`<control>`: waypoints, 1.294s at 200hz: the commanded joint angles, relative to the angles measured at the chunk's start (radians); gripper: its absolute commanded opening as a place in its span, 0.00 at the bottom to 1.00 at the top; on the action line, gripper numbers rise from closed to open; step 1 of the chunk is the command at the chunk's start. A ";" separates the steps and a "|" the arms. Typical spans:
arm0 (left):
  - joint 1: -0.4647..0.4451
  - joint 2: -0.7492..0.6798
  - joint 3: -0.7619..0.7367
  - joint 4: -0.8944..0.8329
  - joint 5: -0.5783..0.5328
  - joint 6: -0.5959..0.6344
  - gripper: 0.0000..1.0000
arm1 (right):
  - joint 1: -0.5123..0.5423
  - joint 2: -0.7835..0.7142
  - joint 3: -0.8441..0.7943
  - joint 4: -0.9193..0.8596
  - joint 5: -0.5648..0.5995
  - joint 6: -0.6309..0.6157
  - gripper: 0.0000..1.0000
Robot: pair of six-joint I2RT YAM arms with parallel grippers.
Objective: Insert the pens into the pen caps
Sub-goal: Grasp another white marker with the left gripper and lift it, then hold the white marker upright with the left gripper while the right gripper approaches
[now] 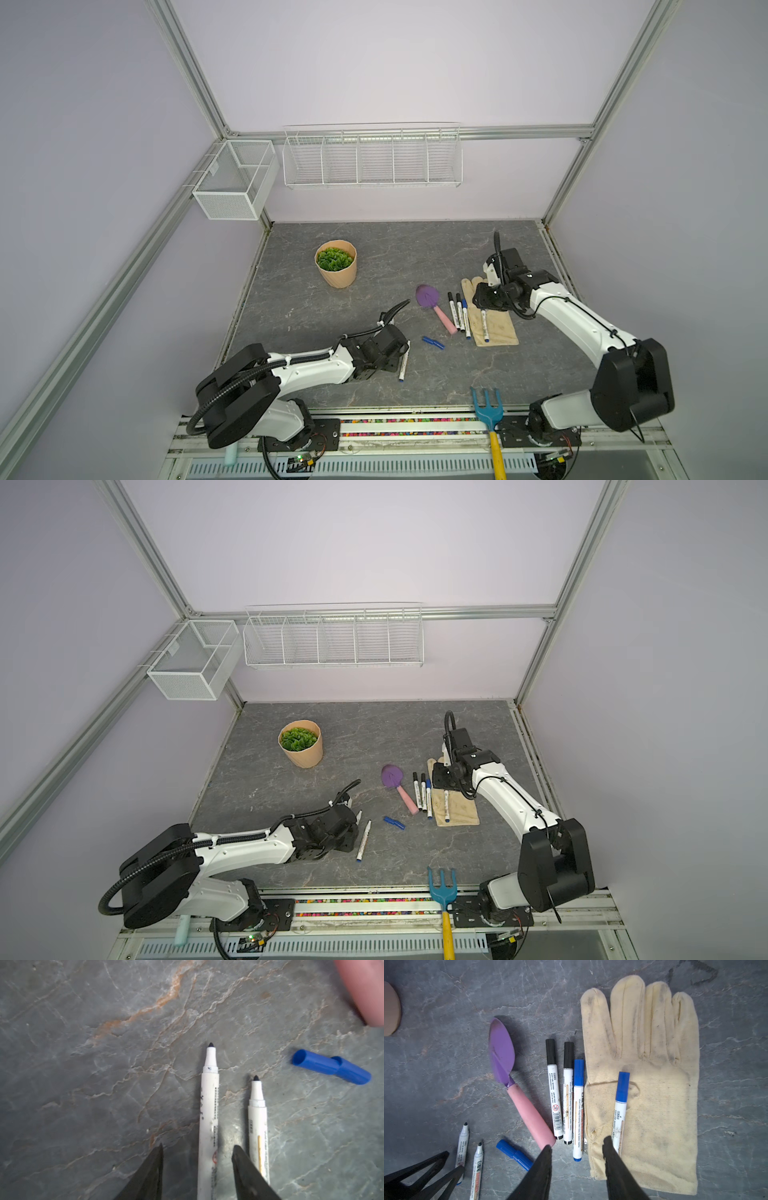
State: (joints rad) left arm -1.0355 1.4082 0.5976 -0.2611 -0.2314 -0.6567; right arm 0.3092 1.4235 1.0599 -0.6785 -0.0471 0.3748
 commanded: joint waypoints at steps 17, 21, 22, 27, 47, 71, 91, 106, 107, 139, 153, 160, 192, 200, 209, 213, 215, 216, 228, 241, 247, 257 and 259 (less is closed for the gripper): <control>-0.016 0.052 0.043 -0.074 0.021 -0.027 0.39 | 0.003 -0.053 -0.027 -0.011 -0.031 0.022 0.44; -0.019 0.059 0.047 -0.077 0.023 -0.027 0.35 | 0.003 -0.057 -0.030 -0.011 -0.032 0.025 0.44; -0.020 0.061 0.048 -0.079 0.024 -0.026 0.35 | 0.003 -0.059 -0.031 -0.010 -0.033 0.025 0.44; -0.023 0.068 0.053 -0.086 0.026 -0.026 0.30 | 0.004 -0.064 -0.033 -0.008 -0.038 0.028 0.44; -0.028 0.105 0.068 -0.096 0.036 -0.031 0.14 | 0.007 -0.083 -0.044 0.007 -0.072 0.033 0.43; -0.028 0.119 0.091 -0.084 0.030 -0.026 0.00 | 0.035 -0.099 -0.052 0.032 -0.118 0.035 0.44; -0.028 0.100 0.123 -0.071 0.013 -0.008 0.00 | 0.094 -0.102 -0.046 0.048 -0.152 0.023 0.44; -0.028 0.058 0.130 -0.025 0.013 0.018 0.00 | 0.149 -0.097 -0.038 0.069 -0.196 0.004 0.45; -0.029 0.055 0.131 -0.020 0.012 0.019 0.00 | 0.152 -0.098 -0.037 0.071 -0.200 0.004 0.45; -0.028 -0.066 0.109 0.116 0.024 0.057 0.00 | 0.242 -0.060 -0.007 0.134 -0.381 -0.019 0.47; -0.028 -0.104 0.104 0.168 0.034 0.068 0.00 | 0.271 -0.038 0.010 0.161 -0.434 -0.014 0.47; -0.028 -0.116 0.103 0.185 0.041 0.074 0.00 | 0.281 -0.023 0.021 0.168 -0.455 -0.010 0.48; -0.028 -0.145 0.117 0.225 0.072 0.093 0.00 | 0.312 0.031 0.071 0.202 -0.507 0.017 0.48; -0.029 -0.151 0.116 0.235 0.073 0.096 0.00 | 0.316 0.043 0.082 0.201 -0.503 0.022 0.48; -0.029 -0.161 0.111 0.247 0.072 0.095 0.00 | 0.317 0.055 0.093 0.196 -0.493 0.025 0.48; -0.028 -0.165 0.109 0.253 0.071 0.094 0.00 | 0.317 0.059 0.096 0.195 -0.489 0.024 0.48; -0.029 -0.167 0.107 0.256 0.071 0.094 0.00 | 0.317 0.061 0.099 0.193 -0.486 0.024 0.48; -0.029 -0.168 0.107 0.258 0.071 0.094 0.00 | 0.317 0.062 0.099 0.192 -0.485 0.025 0.48; -0.028 -0.180 0.101 0.270 0.070 0.093 0.00 | 0.317 0.072 0.106 0.186 -0.472 0.022 0.48; -0.029 -0.191 0.094 0.279 0.070 0.094 0.00 | 0.317 0.082 0.110 0.178 -0.456 0.021 0.47; -0.029 -0.195 0.093 0.280 0.069 0.092 0.00 | 0.317 0.088 0.110 0.175 -0.449 0.021 0.47; -0.029 -0.201 0.093 0.281 0.071 0.096 0.00 | 0.317 0.093 0.110 0.175 -0.447 0.023 0.47; -0.029 -0.200 0.093 0.281 0.072 0.097 0.00 | 0.317 0.095 0.110 0.176 -0.447 0.023 0.46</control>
State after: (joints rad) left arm -1.0607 1.2316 0.6941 -0.0189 -0.1661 -0.5812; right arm 0.6228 1.4940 1.1534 -0.4992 -0.5011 0.3901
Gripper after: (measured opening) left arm 0.074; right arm 0.470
